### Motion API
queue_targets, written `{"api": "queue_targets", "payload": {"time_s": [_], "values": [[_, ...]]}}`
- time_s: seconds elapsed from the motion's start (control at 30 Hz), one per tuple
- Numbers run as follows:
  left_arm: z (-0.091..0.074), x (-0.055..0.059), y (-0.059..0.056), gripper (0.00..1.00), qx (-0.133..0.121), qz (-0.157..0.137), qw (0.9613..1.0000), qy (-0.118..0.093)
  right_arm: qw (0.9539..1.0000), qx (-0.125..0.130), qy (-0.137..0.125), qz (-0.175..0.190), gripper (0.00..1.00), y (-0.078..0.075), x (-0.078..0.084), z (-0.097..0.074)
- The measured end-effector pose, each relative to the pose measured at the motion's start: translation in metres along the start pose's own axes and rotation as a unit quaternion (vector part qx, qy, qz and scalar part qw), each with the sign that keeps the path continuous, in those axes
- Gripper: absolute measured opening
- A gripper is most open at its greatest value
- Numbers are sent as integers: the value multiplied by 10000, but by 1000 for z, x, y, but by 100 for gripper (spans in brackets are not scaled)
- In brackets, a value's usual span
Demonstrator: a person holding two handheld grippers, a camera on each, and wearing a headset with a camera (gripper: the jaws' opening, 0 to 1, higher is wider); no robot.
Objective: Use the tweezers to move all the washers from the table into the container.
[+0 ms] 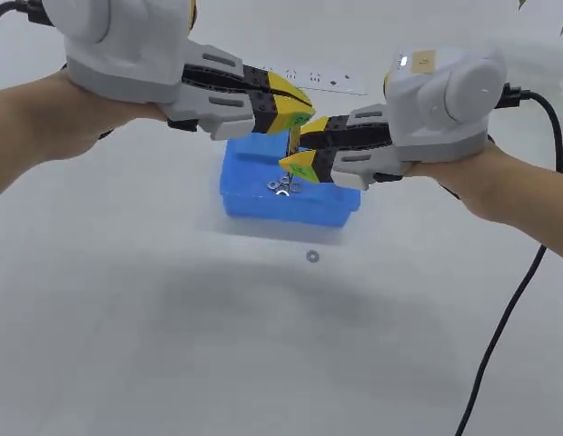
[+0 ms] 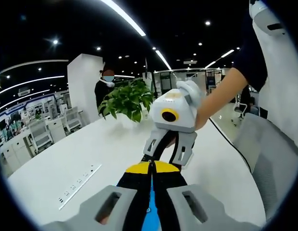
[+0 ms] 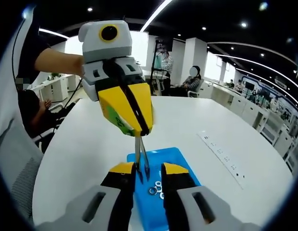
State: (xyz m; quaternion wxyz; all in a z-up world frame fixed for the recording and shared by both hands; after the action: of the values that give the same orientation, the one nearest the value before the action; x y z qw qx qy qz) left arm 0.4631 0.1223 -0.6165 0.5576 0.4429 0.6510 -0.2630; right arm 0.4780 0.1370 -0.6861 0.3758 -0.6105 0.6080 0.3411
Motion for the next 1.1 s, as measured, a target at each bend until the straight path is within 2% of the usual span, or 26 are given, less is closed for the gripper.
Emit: {"api": "queue_targets", "payload": {"time_s": [0.13, 0.27, 0.4, 0.53, 0.63, 0.83, 1.0, 1.1], "values": [[-2, -6, 2, 4, -93, -3, 10000, -35, 9999, 58, 19, 84, 28, 2, 2, -3], [-4, -11, 2, 4, -171, 1, 9998, -42, 10000, 44, 22, 21, 33, 11, 3, -8], [-9, -15, -6, 4, -114, 32, 9999, -46, 9999, 116, 35, -28, 41, 15, 5, -19], [-13, -16, -10, 4, -149, 97, 9998, 17, 9995, 319, 33, 67, 48, 13, 12, -32], [-16, -21, -14, 4, -177, 130, 9998, -12, 9990, 425, 41, 104, 54, 15, 18, -40], [-17, -29, -22, 4, -242, 253, 9994, -10, 9994, 345, 20, 8, 70, 36, 23, -47], [-13, -35, -35, 4, -211, 271, 9994, -75, 9996, 288, 13, -10, 82, 57, 27, -50], [-13, -31, -38, 4, -160, 289, 9994, -72, 9997, 247, 28, 30, 85, 68, 33, -53]]}}
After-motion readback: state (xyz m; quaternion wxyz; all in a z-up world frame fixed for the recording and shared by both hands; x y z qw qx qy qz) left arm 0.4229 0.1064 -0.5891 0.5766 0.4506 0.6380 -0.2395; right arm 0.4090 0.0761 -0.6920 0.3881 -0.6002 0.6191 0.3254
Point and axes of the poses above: the centre of the closed fingertips' face, and the gripper's own axes: z roughly forward along the fingers, y roughly to its left, x roughly out of its underside, the point moved 1 cm from there along -z, roughly backward along the fingers, and after that the axes turned 6 degrees about -x, right-handed, at the moved point
